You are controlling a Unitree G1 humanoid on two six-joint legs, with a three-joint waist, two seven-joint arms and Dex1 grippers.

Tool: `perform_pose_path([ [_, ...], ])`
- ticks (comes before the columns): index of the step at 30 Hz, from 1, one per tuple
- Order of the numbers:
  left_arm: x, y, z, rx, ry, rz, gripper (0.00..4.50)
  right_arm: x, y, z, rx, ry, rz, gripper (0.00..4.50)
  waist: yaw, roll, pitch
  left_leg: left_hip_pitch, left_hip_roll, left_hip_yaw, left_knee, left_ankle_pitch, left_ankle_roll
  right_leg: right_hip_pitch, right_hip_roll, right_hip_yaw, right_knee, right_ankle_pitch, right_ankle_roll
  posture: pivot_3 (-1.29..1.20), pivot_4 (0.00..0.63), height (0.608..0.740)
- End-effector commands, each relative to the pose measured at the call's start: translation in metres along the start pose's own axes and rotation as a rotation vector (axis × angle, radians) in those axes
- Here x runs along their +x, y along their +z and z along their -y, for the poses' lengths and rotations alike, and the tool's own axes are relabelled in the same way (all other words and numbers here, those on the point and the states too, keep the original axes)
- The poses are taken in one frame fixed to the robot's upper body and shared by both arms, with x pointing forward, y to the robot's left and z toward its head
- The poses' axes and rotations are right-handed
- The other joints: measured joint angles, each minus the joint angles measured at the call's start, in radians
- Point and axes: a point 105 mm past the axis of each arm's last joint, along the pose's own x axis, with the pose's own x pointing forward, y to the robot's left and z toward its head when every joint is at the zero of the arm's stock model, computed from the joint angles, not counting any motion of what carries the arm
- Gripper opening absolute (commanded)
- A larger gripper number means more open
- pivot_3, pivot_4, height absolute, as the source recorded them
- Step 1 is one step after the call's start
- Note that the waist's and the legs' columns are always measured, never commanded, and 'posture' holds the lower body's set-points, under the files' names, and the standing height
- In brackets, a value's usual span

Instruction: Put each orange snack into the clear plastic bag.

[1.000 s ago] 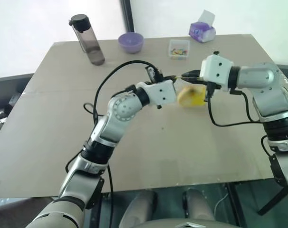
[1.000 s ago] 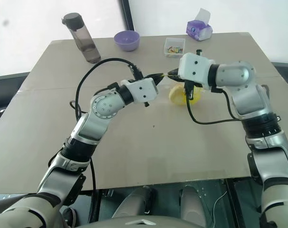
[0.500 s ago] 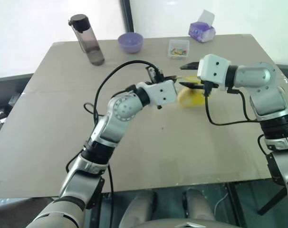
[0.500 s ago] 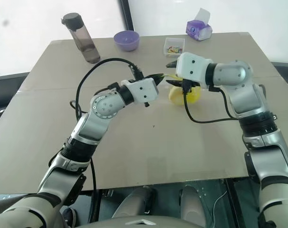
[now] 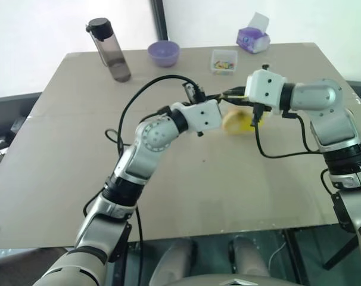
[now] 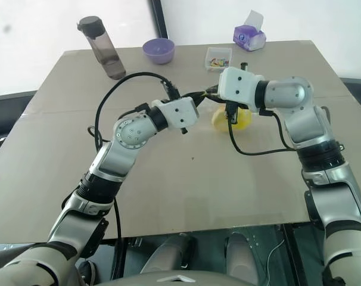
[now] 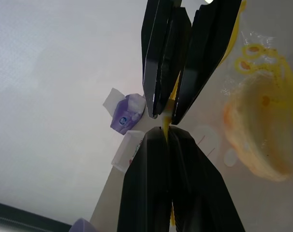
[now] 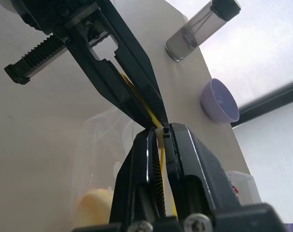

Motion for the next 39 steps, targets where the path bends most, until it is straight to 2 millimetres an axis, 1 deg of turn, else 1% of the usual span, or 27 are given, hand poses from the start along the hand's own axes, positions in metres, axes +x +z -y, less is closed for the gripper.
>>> perform_pose_path([
  [1,-0.001,0.016,-0.006,0.031,0.026,0.054,0.00,-0.003,0.015,0.013,-0.059,-0.040,0.029,0.24,0.000,0.000,0.000,0.000,0.000,0.000,0.000,0.000,0.000,0.000,0.000,0.000,0.000,0.000,0.000,0.00,0.150,0.740],
  [9,-0.003,0.015,-0.007,0.034,0.033,0.051,0.00,-0.007,0.002,0.013,-0.057,-0.047,-0.020,0.24,0.000,0.000,0.000,0.000,0.000,0.000,0.000,0.000,0.000,0.000,0.000,0.000,0.000,0.000,0.000,0.00,0.150,0.740],
  [19,-0.009,0.006,-0.008,0.046,0.037,0.027,0.00,-0.028,-0.027,0.016,-0.031,-0.059,-0.136,0.24,0.000,0.000,0.000,0.000,0.000,0.000,0.000,0.000,0.000,0.000,0.000,0.000,0.000,0.000,0.000,0.00,0.150,0.740],
  [20,-0.010,0.005,-0.008,0.047,0.038,0.025,0.00,-0.031,-0.030,0.015,-0.027,-0.059,-0.148,0.24,0.001,0.000,0.000,0.000,0.000,0.000,0.000,0.000,0.000,0.000,0.000,0.000,0.000,0.000,0.000,0.00,0.150,0.740],
  [24,-0.012,0.001,-0.010,0.052,0.042,0.013,0.00,-0.062,-0.057,0.010,0.013,-0.037,-0.277,0.24,0.006,0.000,0.000,0.000,0.000,0.000,0.000,0.000,0.000,0.000,0.000,0.000,0.000,0.000,0.000,0.00,0.150,0.740],
  [28,-0.013,0.001,-0.009,0.052,0.041,0.014,0.00,-0.077,-0.068,0.011,0.021,-0.040,-0.336,0.24,0.000,0.000,0.000,0.000,0.000,0.001,0.000,0.000,0.000,0.000,0.000,0.000,0.000,0.000,0.000,0.00,0.150,0.740],
  [30,-0.013,0.001,-0.008,0.050,0.041,0.013,0.00,-0.093,-0.078,0.011,0.033,-0.037,-0.397,0.24,0.000,0.000,0.000,0.000,0.000,0.001,-0.001,0.000,0.000,0.000,0.000,0.001,0.000,0.000,0.000,0.00,0.150,0.740],
  [32,-0.013,0.001,-0.008,0.049,0.042,0.014,0.00,-0.103,-0.082,0.011,0.038,-0.039,-0.434,0.24,0.003,0.000,0.000,0.000,0.000,0.001,-0.001,0.000,0.000,-0.001,0.000,0.001,0.000,0.000,0.000,0.00,0.150,0.740],
  [34,-0.013,0.000,-0.007,0.048,0.040,0.014,0.00,-0.106,-0.082,0.014,0.034,-0.050,-0.444,0.24,0.002,0.000,0.000,0.000,0.000,0.002,-0.001,0.000,0.000,0.000,0.000,0.001,0.000,0.000,0.000,0.00,0.150,0.740],
  [39,-0.011,0.000,-0.006,0.046,0.038,0.016,0.00,-0.107,-0.082,0.016,0.036,-0.057,-0.446,0.24,0.002,0.000,0.000,0.000,0.000,0.002,-0.001,0.000,0.000,0.000,0.000,0.002,0.000,0.000,0.000,0.00,0.150,0.740],
])
